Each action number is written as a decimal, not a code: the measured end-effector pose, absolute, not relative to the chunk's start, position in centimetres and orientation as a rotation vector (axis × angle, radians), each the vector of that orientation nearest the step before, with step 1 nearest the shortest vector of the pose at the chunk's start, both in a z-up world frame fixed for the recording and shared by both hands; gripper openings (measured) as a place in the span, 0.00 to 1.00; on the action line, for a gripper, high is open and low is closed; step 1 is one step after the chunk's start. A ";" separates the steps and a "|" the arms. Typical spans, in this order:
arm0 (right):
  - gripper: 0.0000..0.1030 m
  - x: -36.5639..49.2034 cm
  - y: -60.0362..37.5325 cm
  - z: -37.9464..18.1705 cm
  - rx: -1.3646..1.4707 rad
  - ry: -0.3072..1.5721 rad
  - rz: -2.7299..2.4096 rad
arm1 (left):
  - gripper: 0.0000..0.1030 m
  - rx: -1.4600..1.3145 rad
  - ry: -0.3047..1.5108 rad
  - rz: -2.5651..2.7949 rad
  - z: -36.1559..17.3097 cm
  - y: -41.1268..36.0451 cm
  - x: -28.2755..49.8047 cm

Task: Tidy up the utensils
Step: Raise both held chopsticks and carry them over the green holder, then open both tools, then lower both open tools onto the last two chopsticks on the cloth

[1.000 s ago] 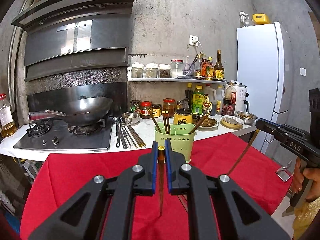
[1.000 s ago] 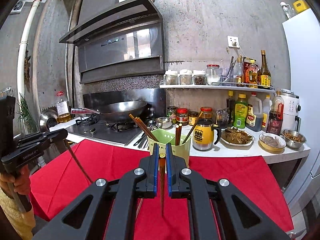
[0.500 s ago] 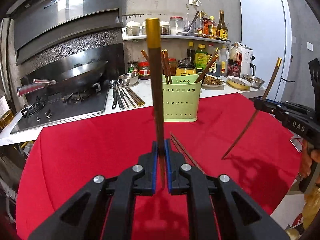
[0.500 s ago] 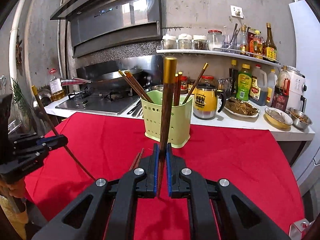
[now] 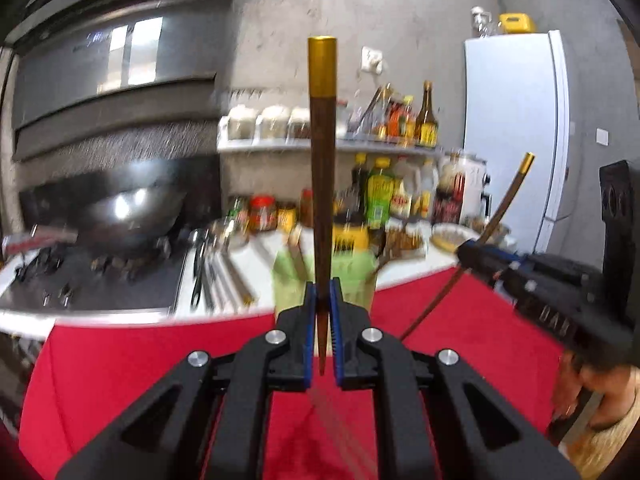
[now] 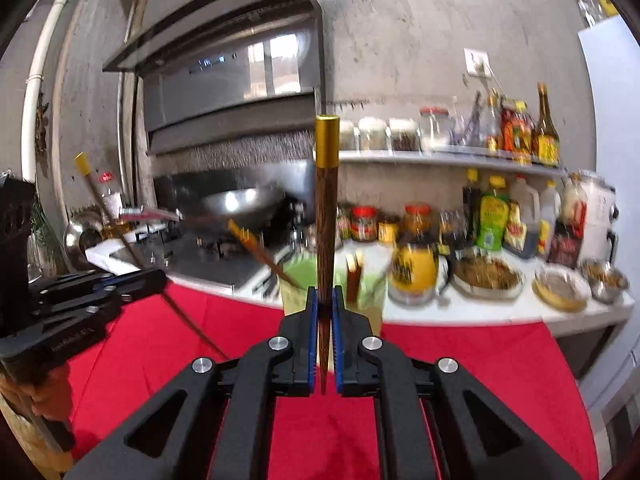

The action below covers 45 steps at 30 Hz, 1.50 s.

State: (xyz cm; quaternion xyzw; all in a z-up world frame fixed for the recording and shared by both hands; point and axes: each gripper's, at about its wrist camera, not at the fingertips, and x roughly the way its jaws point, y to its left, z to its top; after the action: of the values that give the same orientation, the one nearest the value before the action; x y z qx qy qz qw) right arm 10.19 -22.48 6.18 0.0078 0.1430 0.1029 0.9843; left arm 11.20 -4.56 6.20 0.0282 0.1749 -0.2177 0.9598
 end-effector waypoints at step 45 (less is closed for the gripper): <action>0.42 4.3 -22.3 0.5 -0.065 0.417 0.165 | 0.35 0.115 0.463 -0.256 1.4 -2.9 8.4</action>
State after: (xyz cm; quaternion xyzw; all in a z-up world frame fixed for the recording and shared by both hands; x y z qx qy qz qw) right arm 4.32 -22.31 0.46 -0.0322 0.2067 0.0816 0.9745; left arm 8.39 -2.91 1.45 0.0567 0.2288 -0.1267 0.9635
